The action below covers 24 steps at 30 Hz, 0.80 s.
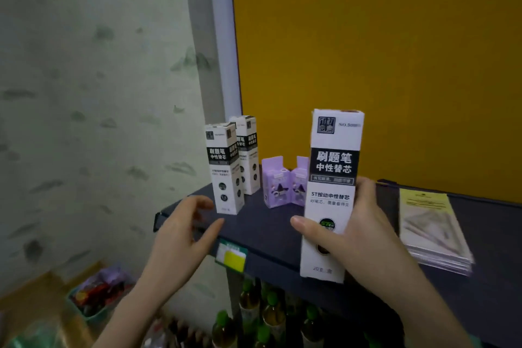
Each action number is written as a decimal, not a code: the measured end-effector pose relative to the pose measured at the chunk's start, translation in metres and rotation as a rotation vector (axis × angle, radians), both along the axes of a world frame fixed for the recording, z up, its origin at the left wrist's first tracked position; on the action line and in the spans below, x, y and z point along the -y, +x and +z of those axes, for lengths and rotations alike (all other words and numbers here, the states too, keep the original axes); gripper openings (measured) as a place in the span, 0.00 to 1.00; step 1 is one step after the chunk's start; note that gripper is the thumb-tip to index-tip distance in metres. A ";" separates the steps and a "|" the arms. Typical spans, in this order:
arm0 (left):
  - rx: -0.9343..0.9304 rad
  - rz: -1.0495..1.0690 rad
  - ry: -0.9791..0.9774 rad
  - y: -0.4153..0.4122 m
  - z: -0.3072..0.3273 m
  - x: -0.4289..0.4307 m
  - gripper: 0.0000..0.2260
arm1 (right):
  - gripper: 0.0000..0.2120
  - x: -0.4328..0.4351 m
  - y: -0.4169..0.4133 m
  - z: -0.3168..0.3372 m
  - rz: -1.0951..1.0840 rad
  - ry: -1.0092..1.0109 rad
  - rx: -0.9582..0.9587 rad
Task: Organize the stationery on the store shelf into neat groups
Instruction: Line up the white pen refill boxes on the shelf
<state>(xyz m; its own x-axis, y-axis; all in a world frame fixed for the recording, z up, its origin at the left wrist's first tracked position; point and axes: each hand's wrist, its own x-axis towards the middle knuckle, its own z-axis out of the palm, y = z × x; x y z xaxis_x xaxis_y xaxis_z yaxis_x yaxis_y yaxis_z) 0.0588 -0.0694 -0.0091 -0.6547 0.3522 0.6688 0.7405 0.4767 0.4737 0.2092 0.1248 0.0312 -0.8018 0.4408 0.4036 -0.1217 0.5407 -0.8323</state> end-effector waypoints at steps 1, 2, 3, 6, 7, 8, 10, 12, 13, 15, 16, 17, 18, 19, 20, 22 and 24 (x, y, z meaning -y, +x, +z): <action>0.016 -0.020 0.007 -0.017 0.004 0.003 0.13 | 0.30 0.006 -0.014 0.004 -0.004 0.001 0.011; 0.040 -0.037 0.016 -0.032 0.008 0.004 0.14 | 0.29 0.010 -0.027 0.007 -0.009 0.002 0.011; 0.068 -0.054 0.028 -0.046 0.011 0.005 0.16 | 0.28 0.013 -0.039 0.009 -0.015 0.009 0.007; 0.194 -0.137 0.067 -0.093 0.017 0.001 0.28 | 0.28 0.023 -0.077 0.013 -0.017 0.030 0.016; 0.265 -0.178 0.080 -0.106 0.018 -0.003 0.33 | 0.27 0.025 -0.086 0.014 -0.013 0.039 0.031; 0.340 -0.227 0.088 -0.118 0.019 -0.007 0.37 | 0.27 0.026 -0.095 0.015 -0.009 0.051 0.048; 0.449 -0.335 0.073 -0.138 0.020 -0.014 0.45 | 0.25 0.028 -0.110 0.015 -0.006 0.074 0.079; 0.522 -0.428 0.031 -0.152 0.021 -0.021 0.48 | 0.26 0.027 -0.123 0.014 -0.001 0.081 0.102; 0.555 -0.466 0.013 -0.157 0.021 -0.023 0.48 | 0.26 0.026 -0.129 0.012 -0.003 0.081 0.108; 0.591 -0.522 0.000 -0.165 0.020 -0.027 0.43 | 0.27 0.024 -0.138 0.011 -0.014 0.098 0.117; 0.596 -0.546 0.005 -0.169 0.020 -0.030 0.39 | 0.27 0.023 -0.142 0.011 -0.017 0.111 0.124; 0.599 -0.568 0.011 -0.171 0.020 -0.031 0.34 | 0.27 0.023 -0.145 0.011 -0.019 0.121 0.131; 0.601 -0.587 0.014 -0.174 0.020 -0.032 0.31 | 0.26 0.022 -0.148 0.012 -0.021 0.129 0.137; 0.605 -0.605 0.020 -0.177 0.020 -0.033 0.29 | 0.26 0.022 -0.152 0.013 -0.022 0.142 0.141; 0.606 -0.620 0.029 -0.180 0.021 -0.032 0.27 | 0.26 0.022 -0.155 0.013 -0.024 0.157 0.150; 0.593 -0.634 0.036 -0.187 0.022 -0.027 0.23 | 0.25 0.021 -0.161 0.015 -0.027 0.187 0.177; 0.565 -0.616 0.033 -0.198 0.024 -0.021 0.20 | 0.24 0.021 -0.166 0.018 -0.019 0.192 0.182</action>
